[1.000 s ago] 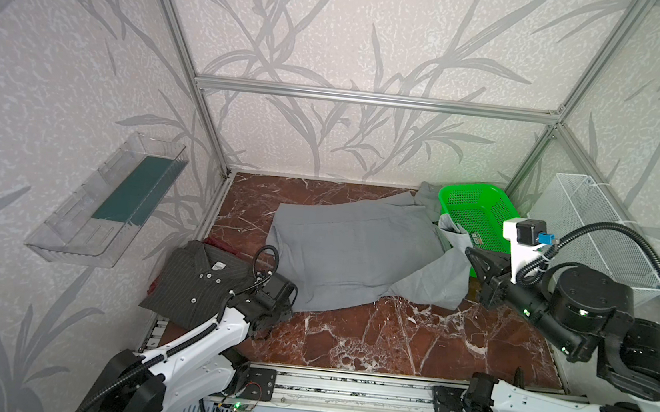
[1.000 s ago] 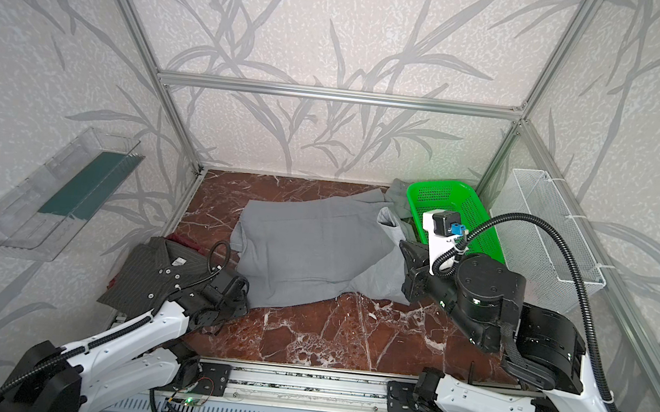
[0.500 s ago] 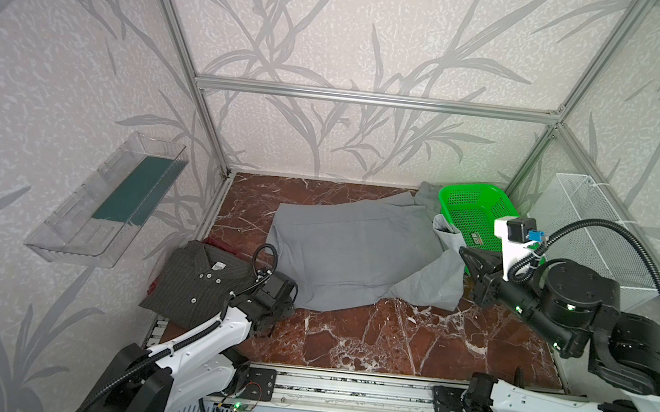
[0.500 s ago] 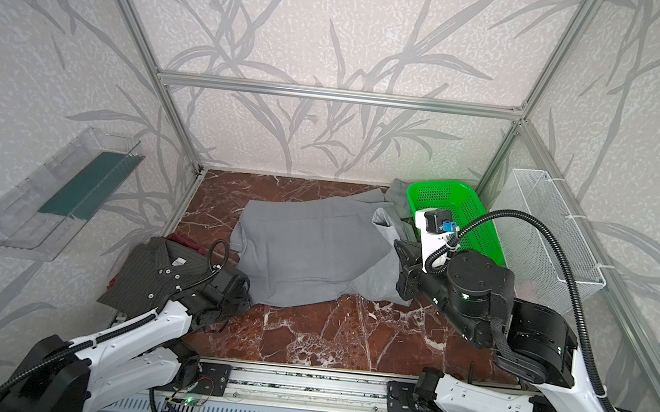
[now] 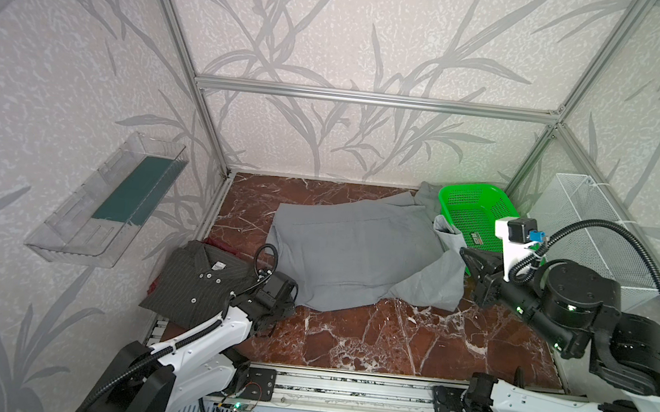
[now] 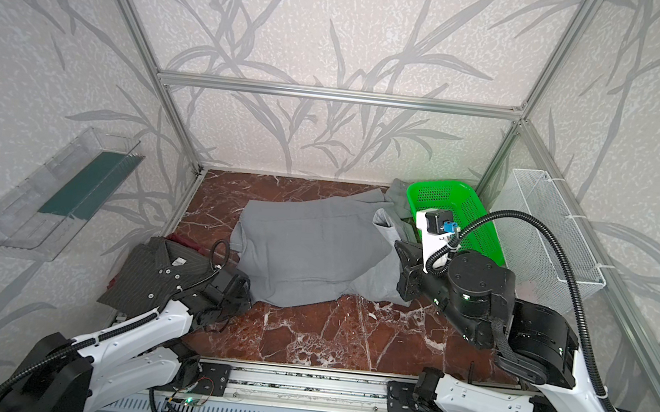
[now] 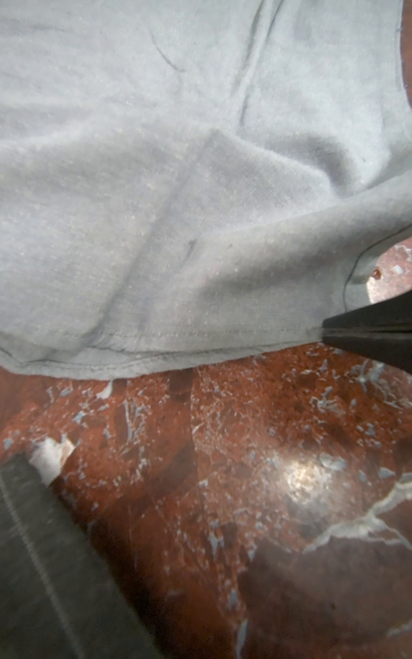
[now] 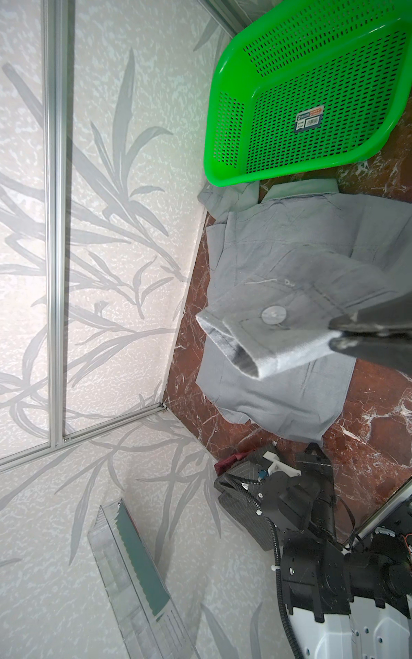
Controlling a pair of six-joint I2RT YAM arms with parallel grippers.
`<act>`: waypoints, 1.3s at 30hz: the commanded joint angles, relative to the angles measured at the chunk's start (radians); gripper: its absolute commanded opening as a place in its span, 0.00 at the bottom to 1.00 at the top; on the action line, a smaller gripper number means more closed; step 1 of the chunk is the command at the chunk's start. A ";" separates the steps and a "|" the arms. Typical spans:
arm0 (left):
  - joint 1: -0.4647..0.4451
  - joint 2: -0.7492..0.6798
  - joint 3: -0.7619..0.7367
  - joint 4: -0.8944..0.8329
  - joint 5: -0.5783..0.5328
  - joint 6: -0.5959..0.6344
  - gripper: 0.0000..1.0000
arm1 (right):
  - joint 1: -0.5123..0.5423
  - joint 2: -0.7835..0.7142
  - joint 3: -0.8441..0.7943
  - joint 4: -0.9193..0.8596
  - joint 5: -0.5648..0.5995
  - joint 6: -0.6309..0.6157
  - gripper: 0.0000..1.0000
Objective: Fold and stack the long sleeve shirts
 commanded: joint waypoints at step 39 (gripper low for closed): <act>0.264 -0.108 0.377 -0.404 0.063 -0.029 0.00 | -0.407 0.366 0.361 0.176 -0.242 -0.277 0.00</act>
